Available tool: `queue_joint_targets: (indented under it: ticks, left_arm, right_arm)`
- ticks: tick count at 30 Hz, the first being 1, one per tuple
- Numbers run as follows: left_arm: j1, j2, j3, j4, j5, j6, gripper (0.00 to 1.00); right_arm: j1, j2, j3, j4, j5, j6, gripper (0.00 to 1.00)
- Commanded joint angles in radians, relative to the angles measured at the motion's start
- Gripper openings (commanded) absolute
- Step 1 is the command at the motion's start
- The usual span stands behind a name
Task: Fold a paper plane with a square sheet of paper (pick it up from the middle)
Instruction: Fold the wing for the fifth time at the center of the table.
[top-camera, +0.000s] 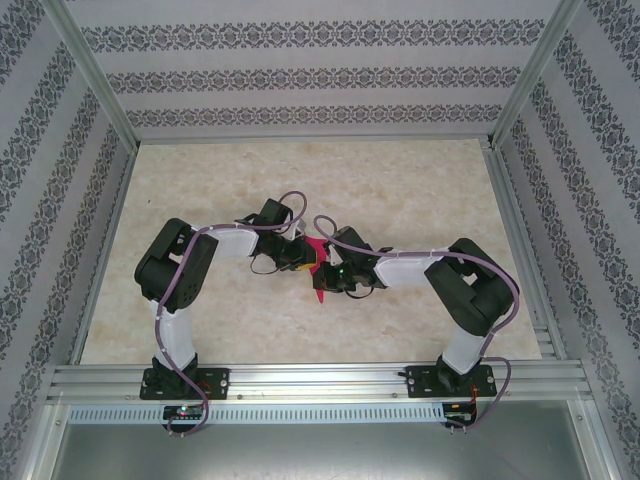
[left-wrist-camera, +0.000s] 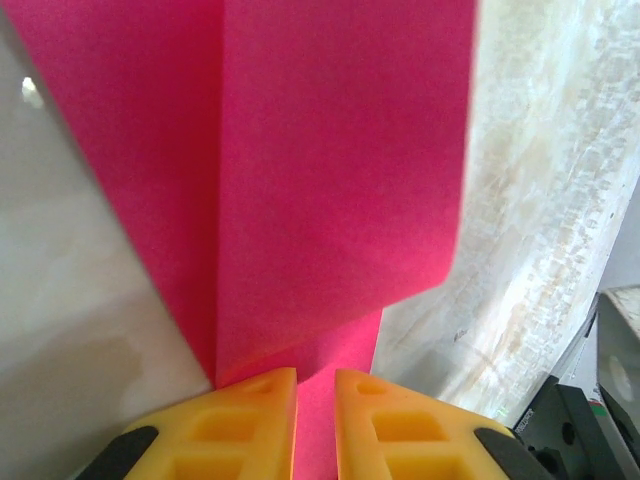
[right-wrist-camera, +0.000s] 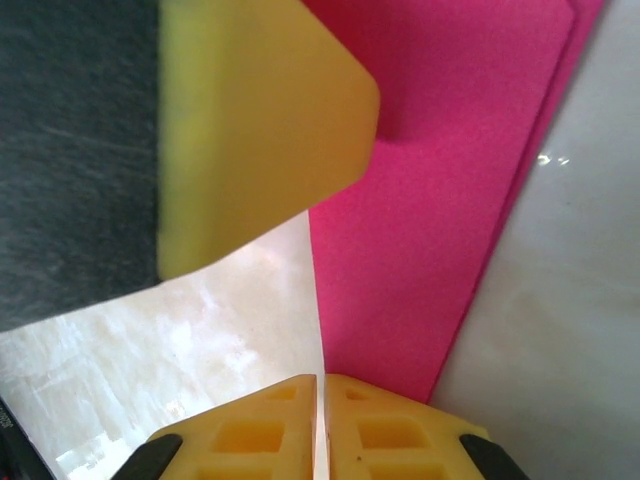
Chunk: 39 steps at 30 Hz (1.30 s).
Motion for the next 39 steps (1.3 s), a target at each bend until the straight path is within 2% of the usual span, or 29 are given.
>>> queue_joint_targets:
  ticks: [1, 9, 20, 26, 39]
  left_arm:
    - [0.005, -0.002, 0.036, -0.021, 0.010, 0.037, 0.19]
    - [0.010, -0.060, 0.059, -0.043, -0.014, 0.136, 0.19]
    - [0.009, -0.119, -0.053, 0.058, 0.031, 0.257, 0.21]
    - [-0.016, -0.090, -0.093, 0.124, 0.075, 0.280, 0.21]
    - [-0.030, -0.043, -0.081, 0.160, 0.073, 0.279, 0.20]
  right_arm:
    - [0.015, 0.029, -0.031, -0.029, -0.012, -0.031, 0.11]
    - [-0.001, -0.012, -0.088, -0.139, -0.029, -0.138, 0.11]
    - [-0.055, -0.073, -0.123, -0.169, -0.077, -0.185, 0.12]
    - [-0.060, -0.060, -0.118, -0.167, -0.084, -0.178, 0.13]
    - [-0.062, -0.031, -0.097, -0.182, -0.089, -0.177, 0.13]
